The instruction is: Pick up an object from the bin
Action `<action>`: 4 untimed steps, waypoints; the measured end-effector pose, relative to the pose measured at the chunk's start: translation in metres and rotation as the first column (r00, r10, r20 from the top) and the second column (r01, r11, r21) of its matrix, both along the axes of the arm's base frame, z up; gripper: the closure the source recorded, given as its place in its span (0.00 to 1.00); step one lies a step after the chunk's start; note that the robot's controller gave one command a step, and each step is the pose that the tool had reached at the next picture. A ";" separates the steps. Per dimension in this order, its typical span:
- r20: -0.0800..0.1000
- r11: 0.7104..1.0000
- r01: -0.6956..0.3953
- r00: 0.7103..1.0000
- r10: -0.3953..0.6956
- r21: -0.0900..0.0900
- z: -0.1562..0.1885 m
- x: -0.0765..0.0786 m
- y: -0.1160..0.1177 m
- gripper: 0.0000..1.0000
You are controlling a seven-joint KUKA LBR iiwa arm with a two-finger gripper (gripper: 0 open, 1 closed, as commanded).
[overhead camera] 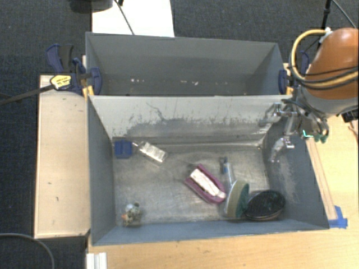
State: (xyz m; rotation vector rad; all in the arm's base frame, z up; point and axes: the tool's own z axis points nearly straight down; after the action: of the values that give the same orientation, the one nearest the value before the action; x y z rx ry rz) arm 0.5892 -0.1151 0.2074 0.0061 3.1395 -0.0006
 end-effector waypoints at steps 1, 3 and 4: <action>0.006 1.000 0.021 1.000 -0.021 0.000 -0.137 -0.024 0.007 0.00; 0.018 0.986 -0.169 0.985 0.169 -0.005 -0.133 -0.065 0.112 0.00; 0.002 0.983 -0.184 0.983 0.184 0.004 -0.130 -0.085 0.195 0.00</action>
Offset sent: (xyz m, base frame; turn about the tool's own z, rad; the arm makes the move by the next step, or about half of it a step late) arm -0.0255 0.0071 -0.1374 0.0211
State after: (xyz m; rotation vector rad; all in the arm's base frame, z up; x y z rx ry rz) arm 0.5042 0.0795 0.0772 -0.2842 3.1254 0.0068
